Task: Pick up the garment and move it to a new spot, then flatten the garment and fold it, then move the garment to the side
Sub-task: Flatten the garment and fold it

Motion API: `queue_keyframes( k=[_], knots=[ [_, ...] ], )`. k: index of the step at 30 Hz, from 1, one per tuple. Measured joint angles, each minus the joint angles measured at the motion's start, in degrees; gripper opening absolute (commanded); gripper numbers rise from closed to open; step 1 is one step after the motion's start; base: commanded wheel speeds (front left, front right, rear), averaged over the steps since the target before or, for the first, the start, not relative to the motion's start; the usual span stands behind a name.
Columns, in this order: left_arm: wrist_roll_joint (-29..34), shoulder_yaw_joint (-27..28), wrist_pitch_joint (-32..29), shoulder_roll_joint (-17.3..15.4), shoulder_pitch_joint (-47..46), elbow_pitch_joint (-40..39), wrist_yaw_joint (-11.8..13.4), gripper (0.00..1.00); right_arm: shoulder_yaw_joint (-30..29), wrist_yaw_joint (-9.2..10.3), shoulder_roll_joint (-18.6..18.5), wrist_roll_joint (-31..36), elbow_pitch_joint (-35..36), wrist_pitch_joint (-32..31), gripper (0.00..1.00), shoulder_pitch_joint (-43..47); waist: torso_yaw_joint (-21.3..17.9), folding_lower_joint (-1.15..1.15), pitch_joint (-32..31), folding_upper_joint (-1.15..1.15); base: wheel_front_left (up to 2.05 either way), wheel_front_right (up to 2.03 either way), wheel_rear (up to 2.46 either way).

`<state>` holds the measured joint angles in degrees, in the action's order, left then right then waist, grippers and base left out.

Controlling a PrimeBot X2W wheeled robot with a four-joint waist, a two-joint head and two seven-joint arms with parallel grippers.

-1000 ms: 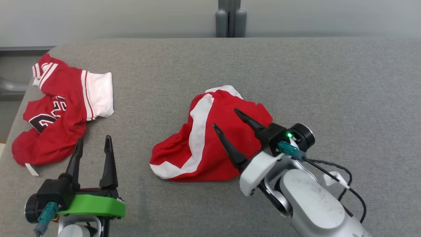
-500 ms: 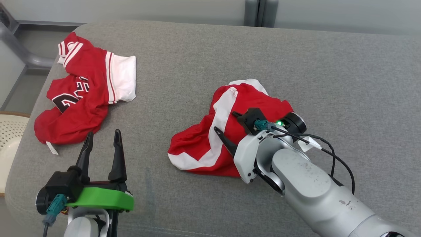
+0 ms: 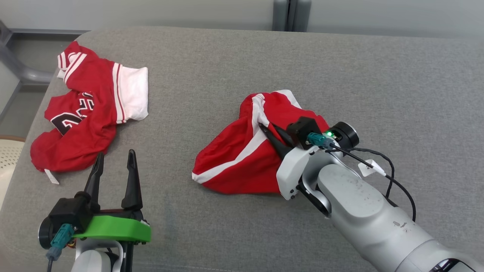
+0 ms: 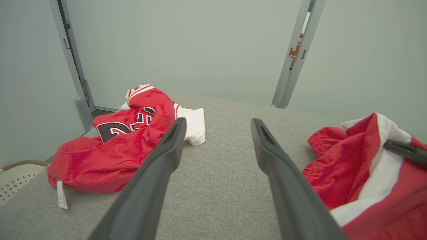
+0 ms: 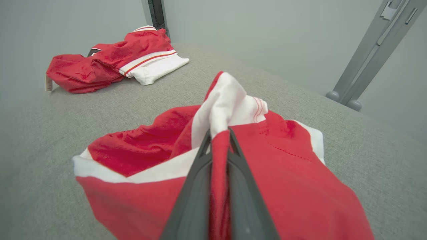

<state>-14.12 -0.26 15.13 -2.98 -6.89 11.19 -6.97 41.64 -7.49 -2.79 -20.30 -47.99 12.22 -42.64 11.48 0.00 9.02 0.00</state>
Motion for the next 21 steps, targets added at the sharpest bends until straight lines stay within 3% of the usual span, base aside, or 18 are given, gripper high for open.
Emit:
queue_keyframes(
  k=[6, 9, 15, 21],
  knots=[
    [0.16, 0.59, 0.0, 0.04, 0.98, -0.05, -0.07, 1.0, -5.93, 0.0, -0.48, 4.7, 1.53, 2.53, 0.0, 2.01, -2.6, 0.0, -0.95, 0.0, 0.0, 0.0, 0.0],
    [0.23, 0.74, 0.0, 0.08, 1.09, -0.07, -0.09, 1.0, -10.0, 0.0, -1.89, 7.13, 6.41, 2.78, 0.0, 5.31, -4.08, 0.0, -1.34, 0.0, 0.0, 0.0, 0.0],
    [0.42, 0.7, 0.0, 0.11, 1.63, 0.0, -0.13, 1.0, -16.96, 0.0, -4.23, 10.99, 18.46, 2.83, 0.0, 18.4, -6.88, 0.0, -2.16, 0.0, 0.0, 0.0, 0.0],
    [0.41, 0.6, 0.0, 0.11, 2.08, 0.08, -0.15, 1.0, -23.39, 0.0, -4.13, 11.79, 24.85, 2.83, 0.0, 29.1, -9.14, 0.0, -2.75, 0.0, 0.0, 0.0, 0.0]
  ],
)
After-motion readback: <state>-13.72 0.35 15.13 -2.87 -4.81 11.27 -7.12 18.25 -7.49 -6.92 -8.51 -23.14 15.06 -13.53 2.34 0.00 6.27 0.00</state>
